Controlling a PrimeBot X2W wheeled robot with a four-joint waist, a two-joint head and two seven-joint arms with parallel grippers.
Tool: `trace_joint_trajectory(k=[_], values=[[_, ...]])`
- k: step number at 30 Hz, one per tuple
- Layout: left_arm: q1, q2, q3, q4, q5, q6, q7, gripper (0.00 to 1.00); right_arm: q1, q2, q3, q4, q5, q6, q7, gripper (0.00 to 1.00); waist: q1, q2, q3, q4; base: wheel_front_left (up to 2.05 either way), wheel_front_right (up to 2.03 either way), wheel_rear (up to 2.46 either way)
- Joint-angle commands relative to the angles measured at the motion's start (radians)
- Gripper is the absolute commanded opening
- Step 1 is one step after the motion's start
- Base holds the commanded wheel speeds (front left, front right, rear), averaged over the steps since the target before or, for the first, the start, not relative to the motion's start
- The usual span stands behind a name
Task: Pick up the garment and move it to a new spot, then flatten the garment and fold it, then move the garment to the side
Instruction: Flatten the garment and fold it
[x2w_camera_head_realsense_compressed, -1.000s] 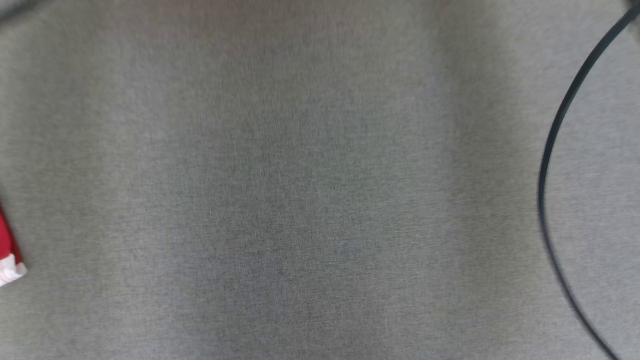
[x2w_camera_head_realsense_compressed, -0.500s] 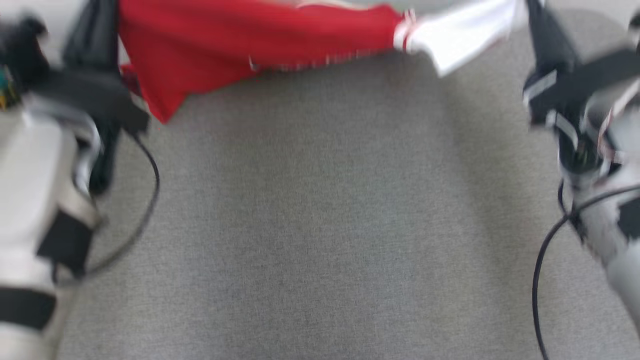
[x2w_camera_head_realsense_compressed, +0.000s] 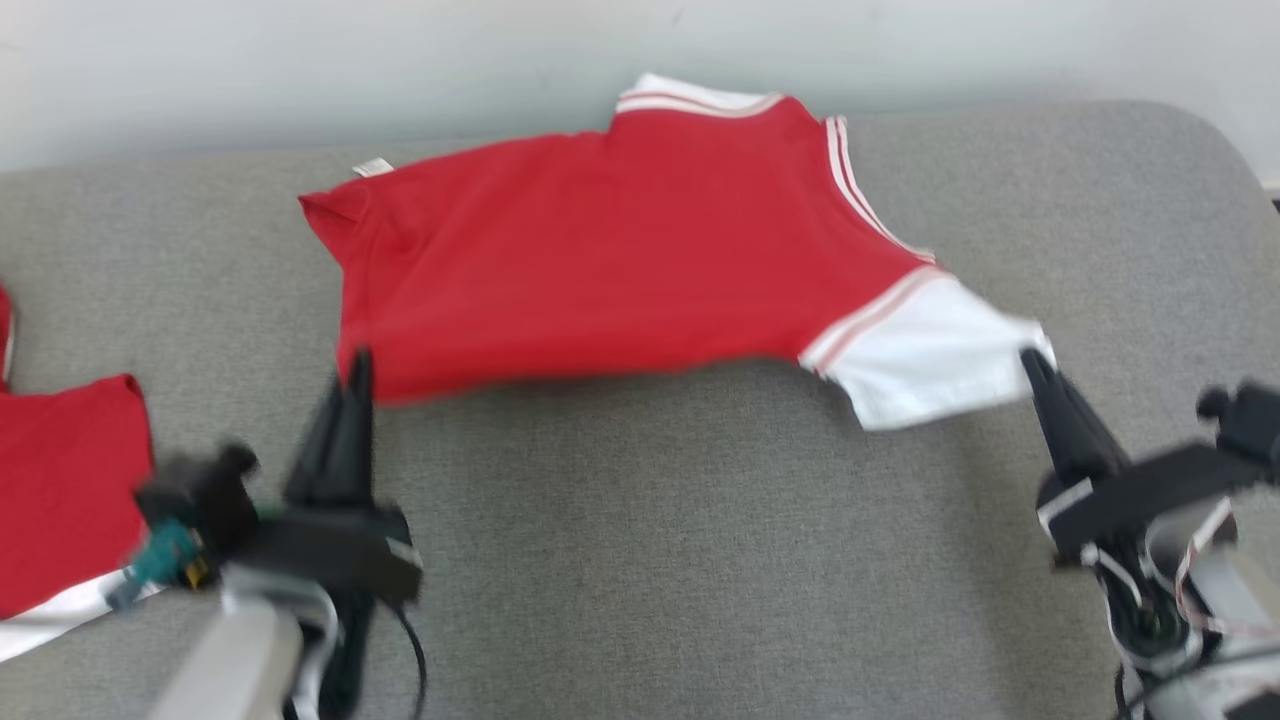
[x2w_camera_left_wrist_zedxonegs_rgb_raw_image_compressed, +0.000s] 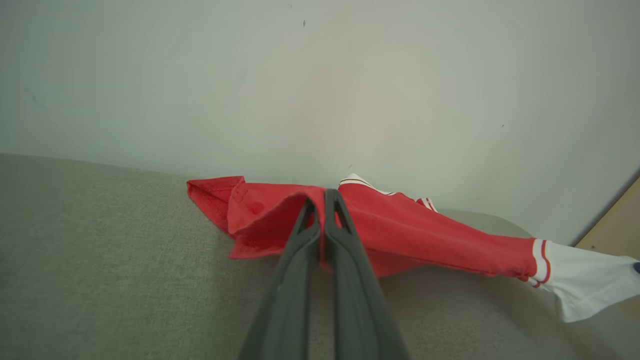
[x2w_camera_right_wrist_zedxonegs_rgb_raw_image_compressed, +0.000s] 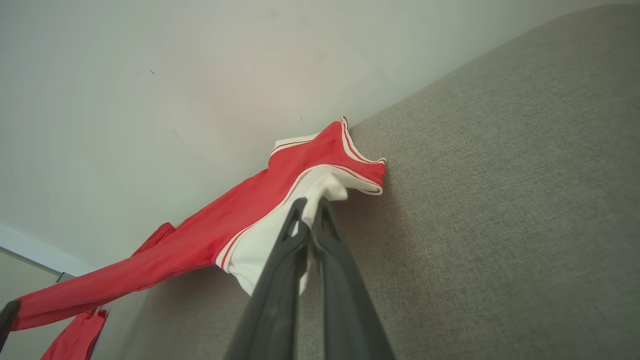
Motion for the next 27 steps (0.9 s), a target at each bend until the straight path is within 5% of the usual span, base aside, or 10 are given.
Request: trace_joint_trajectory(k=[1,13,27], values=[[0.052,-0.008,0.005,-0.010,-0.002,0.005,-0.005,0.00,0.045,0.004,-0.019,-0.012,-0.013,0.000,-0.007,0.00,0.0003,0.0002,-0.020,0.010,0.00,0.00,0.00],[0.300,-0.082,0.068,0.023,0.076,-0.013,-0.005,0.00,0.402,0.089,-0.197,-0.137,-0.090,0.000,0.075,0.00,0.0003,0.0002,-0.085,0.033,0.00,0.00,0.00],[0.501,-0.108,0.133,0.083,0.234,-0.060,-0.005,0.00,0.788,0.227,-0.407,-0.332,-0.198,0.000,0.319,0.00,0.0003,0.0002,-0.157,0.058,0.00,0.00,0.00]])
